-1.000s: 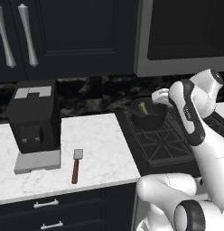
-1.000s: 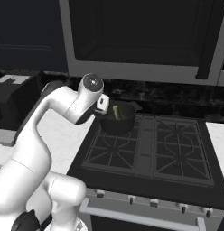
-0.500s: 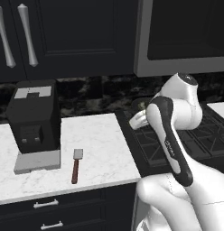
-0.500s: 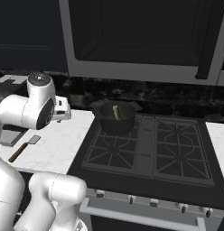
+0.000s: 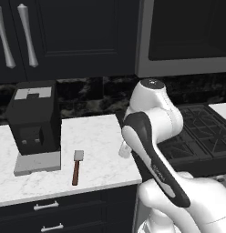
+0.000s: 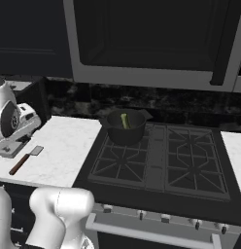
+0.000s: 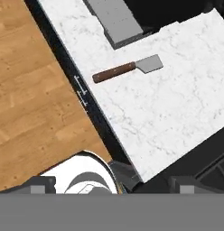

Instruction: Put the garlic and cucumber in the pot. Retrieve the spatula and lightly stir the vegetables in the pot.

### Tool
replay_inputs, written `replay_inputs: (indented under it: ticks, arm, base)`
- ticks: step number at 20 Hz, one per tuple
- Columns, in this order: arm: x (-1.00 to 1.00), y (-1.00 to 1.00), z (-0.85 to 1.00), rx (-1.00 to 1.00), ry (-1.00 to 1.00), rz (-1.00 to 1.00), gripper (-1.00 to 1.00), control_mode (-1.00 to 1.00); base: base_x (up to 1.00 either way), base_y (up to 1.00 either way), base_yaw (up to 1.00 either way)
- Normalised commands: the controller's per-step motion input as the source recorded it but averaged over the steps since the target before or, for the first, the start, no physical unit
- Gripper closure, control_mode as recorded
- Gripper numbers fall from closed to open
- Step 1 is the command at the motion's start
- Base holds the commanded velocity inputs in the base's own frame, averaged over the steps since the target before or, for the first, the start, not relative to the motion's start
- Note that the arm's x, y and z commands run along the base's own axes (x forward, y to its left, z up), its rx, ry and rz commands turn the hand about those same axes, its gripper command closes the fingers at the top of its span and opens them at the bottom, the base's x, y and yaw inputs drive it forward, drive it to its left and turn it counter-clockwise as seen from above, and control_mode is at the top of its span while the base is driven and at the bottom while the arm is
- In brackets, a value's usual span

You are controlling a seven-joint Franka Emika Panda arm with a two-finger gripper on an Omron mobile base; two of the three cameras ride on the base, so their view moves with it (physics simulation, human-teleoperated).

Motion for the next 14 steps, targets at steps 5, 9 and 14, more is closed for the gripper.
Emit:
replay_inputs:
  ticks: [5, 9, 14]
  arm:
    - [-0.46, 0.44, 0.01, -0.45, 0.00, 0.83, -1.00, -1.00]
    - [-0.22, 0.36, 0.00, -0.46, 0.00, 0.79, -1.00, -1.00]
    - [0.02, 0.34, -0.07, -0.48, 0.00, 0.71, -1.00, -1.00]
  base:
    - [0.00, 0.00, 0.00]
    - [0.00, 0.00, 0.00]
    - [0.00, 0.00, 0.00]
